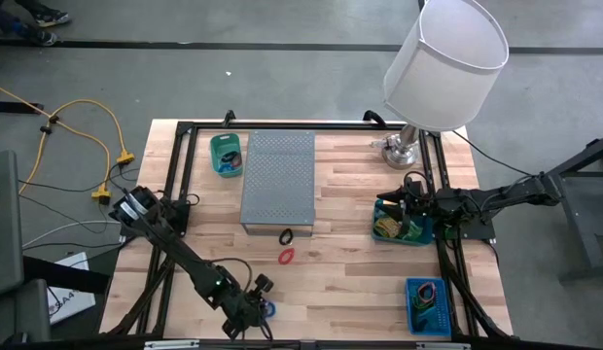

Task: Pick & Place Office Desk Supplies
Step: Put the blue spring keychain into the dark green bin

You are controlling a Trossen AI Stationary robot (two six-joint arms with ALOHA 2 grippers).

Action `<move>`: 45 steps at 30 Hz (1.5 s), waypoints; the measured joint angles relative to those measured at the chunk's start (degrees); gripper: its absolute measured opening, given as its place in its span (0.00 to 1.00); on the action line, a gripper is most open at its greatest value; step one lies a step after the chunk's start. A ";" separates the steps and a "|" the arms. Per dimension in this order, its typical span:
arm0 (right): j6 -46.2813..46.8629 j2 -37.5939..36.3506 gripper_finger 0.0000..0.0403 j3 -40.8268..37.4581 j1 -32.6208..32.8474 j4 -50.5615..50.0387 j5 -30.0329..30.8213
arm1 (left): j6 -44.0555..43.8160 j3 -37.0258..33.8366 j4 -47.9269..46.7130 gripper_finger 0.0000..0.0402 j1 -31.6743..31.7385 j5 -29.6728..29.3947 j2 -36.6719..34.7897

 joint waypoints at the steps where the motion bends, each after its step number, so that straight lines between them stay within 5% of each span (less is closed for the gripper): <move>1: 0.00 0.00 0.38 0.00 0.00 -0.02 0.00 | 0.77 0.02 0.22 0.08 0.02 -0.80 -0.90; 13: 0.00 0.00 0.38 0.00 0.01 -0.01 -0.02 | 3.69 0.13 -5.22 0.08 2.41 -10.06 -15.23; 22: 0.00 0.00 0.38 0.00 0.01 -0.02 0.00 | -5.19 0.13 -8.55 0.08 6.55 -12.67 -16.60; 32: 0.00 0.00 0.38 0.00 0.01 -0.01 0.00 | -6.30 0.13 -10.88 0.08 15.57 -15.65 -22.20; 45: 0.00 0.00 0.38 0.00 0.00 0.00 0.00 | -10.39 0.20 -29.53 0.08 34.49 -15.66 -36.03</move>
